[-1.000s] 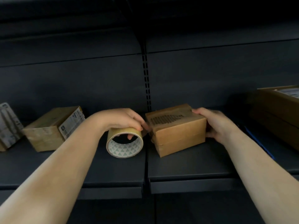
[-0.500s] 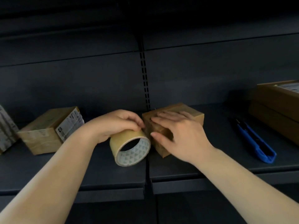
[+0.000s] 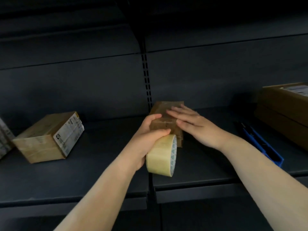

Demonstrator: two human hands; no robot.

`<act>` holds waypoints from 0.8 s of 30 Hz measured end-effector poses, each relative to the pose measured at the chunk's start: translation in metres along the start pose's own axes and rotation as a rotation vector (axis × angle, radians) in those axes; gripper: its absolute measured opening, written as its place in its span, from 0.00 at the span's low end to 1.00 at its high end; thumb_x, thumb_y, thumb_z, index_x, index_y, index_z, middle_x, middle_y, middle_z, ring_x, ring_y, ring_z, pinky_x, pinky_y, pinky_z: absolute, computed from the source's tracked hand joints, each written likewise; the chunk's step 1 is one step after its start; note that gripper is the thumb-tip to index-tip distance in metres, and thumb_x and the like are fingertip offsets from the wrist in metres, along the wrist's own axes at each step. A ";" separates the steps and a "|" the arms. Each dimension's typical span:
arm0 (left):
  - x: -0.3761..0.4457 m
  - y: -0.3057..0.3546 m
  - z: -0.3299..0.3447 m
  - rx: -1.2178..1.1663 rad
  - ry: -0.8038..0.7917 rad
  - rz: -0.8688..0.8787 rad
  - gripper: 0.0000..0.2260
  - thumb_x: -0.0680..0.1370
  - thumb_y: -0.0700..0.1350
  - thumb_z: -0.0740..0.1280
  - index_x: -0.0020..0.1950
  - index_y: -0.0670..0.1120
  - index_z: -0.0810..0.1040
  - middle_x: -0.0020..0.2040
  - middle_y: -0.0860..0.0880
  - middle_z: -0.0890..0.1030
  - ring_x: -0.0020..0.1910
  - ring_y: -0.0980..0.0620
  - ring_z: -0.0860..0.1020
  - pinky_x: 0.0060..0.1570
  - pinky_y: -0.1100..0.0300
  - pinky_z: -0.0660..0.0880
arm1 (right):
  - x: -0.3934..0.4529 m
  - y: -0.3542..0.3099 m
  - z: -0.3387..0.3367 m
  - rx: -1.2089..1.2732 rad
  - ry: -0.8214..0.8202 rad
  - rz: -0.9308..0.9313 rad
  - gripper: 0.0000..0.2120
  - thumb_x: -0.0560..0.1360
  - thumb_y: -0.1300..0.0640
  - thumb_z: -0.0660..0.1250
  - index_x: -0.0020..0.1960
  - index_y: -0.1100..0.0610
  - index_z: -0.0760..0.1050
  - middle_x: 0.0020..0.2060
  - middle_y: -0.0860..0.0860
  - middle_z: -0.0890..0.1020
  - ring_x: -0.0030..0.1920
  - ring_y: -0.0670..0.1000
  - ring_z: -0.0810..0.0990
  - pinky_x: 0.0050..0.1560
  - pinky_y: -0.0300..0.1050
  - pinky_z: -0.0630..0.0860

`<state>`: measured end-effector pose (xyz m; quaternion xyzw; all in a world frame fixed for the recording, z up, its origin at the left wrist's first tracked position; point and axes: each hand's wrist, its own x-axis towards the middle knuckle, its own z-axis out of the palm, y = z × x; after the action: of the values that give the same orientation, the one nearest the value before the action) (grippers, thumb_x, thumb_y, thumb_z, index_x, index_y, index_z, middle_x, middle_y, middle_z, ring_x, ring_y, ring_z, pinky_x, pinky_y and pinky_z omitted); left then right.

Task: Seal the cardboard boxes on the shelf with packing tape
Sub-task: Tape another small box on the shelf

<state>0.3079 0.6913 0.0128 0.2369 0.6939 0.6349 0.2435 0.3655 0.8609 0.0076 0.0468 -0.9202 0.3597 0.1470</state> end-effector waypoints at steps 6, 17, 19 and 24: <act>0.000 -0.004 0.004 -0.045 0.089 0.016 0.21 0.73 0.43 0.69 0.63 0.59 0.71 0.52 0.55 0.77 0.50 0.51 0.80 0.53 0.51 0.77 | -0.059 0.037 -0.061 -0.507 0.451 0.764 0.23 0.77 0.44 0.59 0.62 0.59 0.74 0.58 0.61 0.77 0.57 0.63 0.75 0.56 0.54 0.73; -0.001 -0.001 0.004 -0.041 0.104 0.009 0.22 0.72 0.39 0.70 0.63 0.56 0.72 0.47 0.49 0.84 0.48 0.52 0.82 0.52 0.54 0.77 | -0.067 0.047 -0.075 -0.457 0.136 0.827 0.13 0.74 0.52 0.68 0.50 0.61 0.71 0.38 0.55 0.76 0.38 0.54 0.77 0.33 0.45 0.68; -0.001 -0.001 0.003 -0.039 0.093 0.016 0.22 0.73 0.38 0.69 0.63 0.55 0.71 0.45 0.49 0.85 0.48 0.54 0.82 0.53 0.54 0.77 | -0.065 0.026 -0.070 -0.390 0.171 0.618 0.12 0.74 0.56 0.68 0.52 0.57 0.67 0.35 0.53 0.78 0.31 0.51 0.79 0.30 0.42 0.71; -0.001 -0.001 0.004 -0.038 0.117 0.012 0.23 0.72 0.38 0.70 0.63 0.56 0.72 0.51 0.48 0.83 0.49 0.52 0.81 0.51 0.55 0.77 | -0.051 -0.047 -0.052 -0.651 0.024 0.122 0.18 0.77 0.48 0.60 0.65 0.40 0.61 0.47 0.44 0.78 0.41 0.44 0.77 0.43 0.42 0.76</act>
<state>0.3110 0.6941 0.0112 0.1991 0.6934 0.6620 0.2033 0.4354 0.8608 0.0589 -0.0621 -0.9862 0.0557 0.1430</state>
